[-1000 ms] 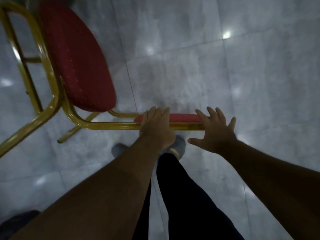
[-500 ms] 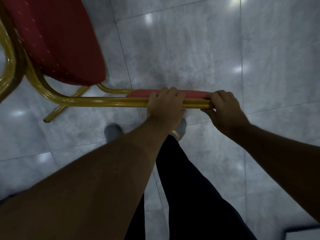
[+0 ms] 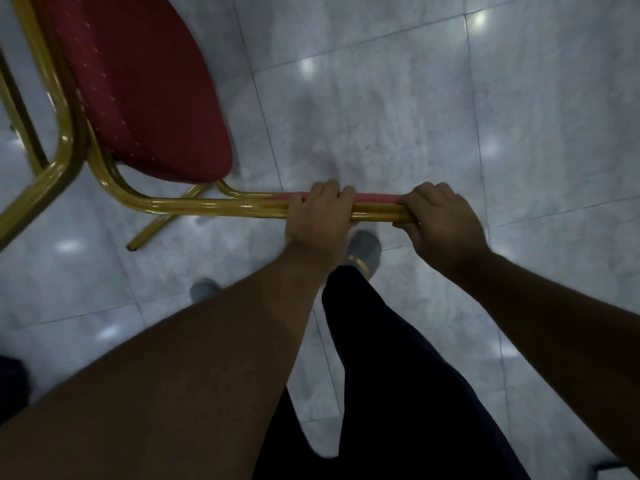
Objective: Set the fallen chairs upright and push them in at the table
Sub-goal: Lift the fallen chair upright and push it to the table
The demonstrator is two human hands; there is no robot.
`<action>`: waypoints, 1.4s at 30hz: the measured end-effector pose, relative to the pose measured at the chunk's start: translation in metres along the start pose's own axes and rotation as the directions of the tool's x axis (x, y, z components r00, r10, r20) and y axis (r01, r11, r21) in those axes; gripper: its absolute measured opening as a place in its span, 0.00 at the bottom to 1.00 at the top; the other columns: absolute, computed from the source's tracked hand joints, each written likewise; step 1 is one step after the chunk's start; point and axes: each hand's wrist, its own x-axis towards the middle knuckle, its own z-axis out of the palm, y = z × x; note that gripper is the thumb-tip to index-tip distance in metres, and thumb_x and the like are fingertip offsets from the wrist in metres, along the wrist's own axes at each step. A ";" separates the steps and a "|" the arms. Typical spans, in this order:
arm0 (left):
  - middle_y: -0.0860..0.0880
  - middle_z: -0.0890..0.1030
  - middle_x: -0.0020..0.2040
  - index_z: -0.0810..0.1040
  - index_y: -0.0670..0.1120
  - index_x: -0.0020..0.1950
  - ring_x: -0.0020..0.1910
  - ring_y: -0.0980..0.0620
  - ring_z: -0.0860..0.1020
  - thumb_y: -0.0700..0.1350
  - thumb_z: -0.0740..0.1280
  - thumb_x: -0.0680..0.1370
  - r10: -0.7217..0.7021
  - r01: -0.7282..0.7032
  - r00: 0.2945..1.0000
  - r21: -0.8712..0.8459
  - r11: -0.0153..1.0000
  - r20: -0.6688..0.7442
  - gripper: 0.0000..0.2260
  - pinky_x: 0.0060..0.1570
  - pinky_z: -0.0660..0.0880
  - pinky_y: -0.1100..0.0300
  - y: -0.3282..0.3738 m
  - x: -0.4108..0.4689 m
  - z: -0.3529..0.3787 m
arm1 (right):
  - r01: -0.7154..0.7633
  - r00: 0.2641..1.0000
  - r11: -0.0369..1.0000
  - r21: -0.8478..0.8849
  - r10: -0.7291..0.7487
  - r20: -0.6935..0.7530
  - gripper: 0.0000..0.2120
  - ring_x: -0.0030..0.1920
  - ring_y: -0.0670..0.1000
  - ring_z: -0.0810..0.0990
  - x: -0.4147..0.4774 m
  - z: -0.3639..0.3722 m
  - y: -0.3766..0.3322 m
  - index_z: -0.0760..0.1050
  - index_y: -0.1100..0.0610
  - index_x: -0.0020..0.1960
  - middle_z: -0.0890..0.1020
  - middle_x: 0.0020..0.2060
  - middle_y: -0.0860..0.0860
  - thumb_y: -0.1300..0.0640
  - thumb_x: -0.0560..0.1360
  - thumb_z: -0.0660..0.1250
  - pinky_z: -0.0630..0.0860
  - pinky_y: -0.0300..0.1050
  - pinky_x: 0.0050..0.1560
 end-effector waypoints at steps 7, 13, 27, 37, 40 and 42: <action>0.47 0.81 0.47 0.82 0.46 0.53 0.45 0.44 0.80 0.50 0.66 0.73 0.056 -0.102 0.977 -0.223 0.970 -0.206 0.13 0.45 0.75 0.50 -0.021 -0.093 -0.100 | 0.084 0.990 0.996 -0.040 -0.088 -0.108 0.15 0.46 0.58 0.76 -0.048 -0.113 -0.095 0.80 0.57 0.58 0.80 0.48 0.56 0.50 0.75 0.73 0.68 0.51 0.45; 0.47 0.82 0.51 0.82 0.43 0.58 0.48 0.46 0.80 0.41 0.74 0.73 0.067 -0.217 0.921 -0.363 0.906 -0.383 0.14 0.49 0.77 0.47 -0.075 -0.192 -0.180 | 0.096 0.969 0.994 0.057 -0.080 -0.232 0.21 0.52 0.55 0.79 -0.096 -0.207 -0.193 0.81 0.57 0.58 0.82 0.51 0.51 0.43 0.72 0.74 0.69 0.48 0.56; 0.49 0.81 0.58 0.78 0.45 0.64 0.57 0.52 0.78 0.52 0.70 0.78 -0.069 -0.173 0.910 -0.527 0.832 -0.408 0.18 0.56 0.78 0.50 -0.244 -0.423 -0.251 | 0.337 0.874 0.936 -0.101 -0.351 -0.337 0.14 0.43 0.60 0.81 -0.142 -0.207 -0.460 0.82 0.59 0.52 0.84 0.45 0.53 0.50 0.75 0.67 0.73 0.56 0.47; 0.52 0.80 0.51 0.75 0.51 0.59 0.49 0.55 0.76 0.53 0.67 0.79 -0.085 -0.147 0.815 -0.346 0.927 -0.573 0.12 0.49 0.75 0.59 -0.271 -0.540 -0.310 | 0.562 0.794 0.819 -0.118 -0.574 -0.201 0.19 0.49 0.47 0.81 -0.135 -0.197 -0.598 0.80 0.45 0.60 0.84 0.51 0.42 0.36 0.76 0.64 0.75 0.47 0.46; 0.55 0.78 0.49 0.77 0.50 0.56 0.47 0.56 0.75 0.57 0.70 0.76 -0.214 -0.004 0.820 -0.379 0.925 -0.531 0.14 0.46 0.75 0.58 -0.273 -0.572 -0.324 | 0.566 0.808 0.824 0.016 -0.551 -0.207 0.20 0.49 0.47 0.80 -0.135 -0.190 -0.580 0.80 0.47 0.59 0.82 0.51 0.42 0.34 0.77 0.64 0.76 0.51 0.46; 0.58 0.78 0.48 0.78 0.53 0.56 0.47 0.58 0.75 0.65 0.70 0.74 -0.222 0.066 0.824 -0.301 0.951 -0.521 0.20 0.47 0.73 0.59 -0.268 -0.579 -0.331 | 0.543 0.831 0.831 0.119 -0.513 -0.214 0.21 0.50 0.47 0.78 -0.136 -0.181 -0.571 0.80 0.48 0.57 0.81 0.51 0.42 0.34 0.76 0.64 0.76 0.53 0.48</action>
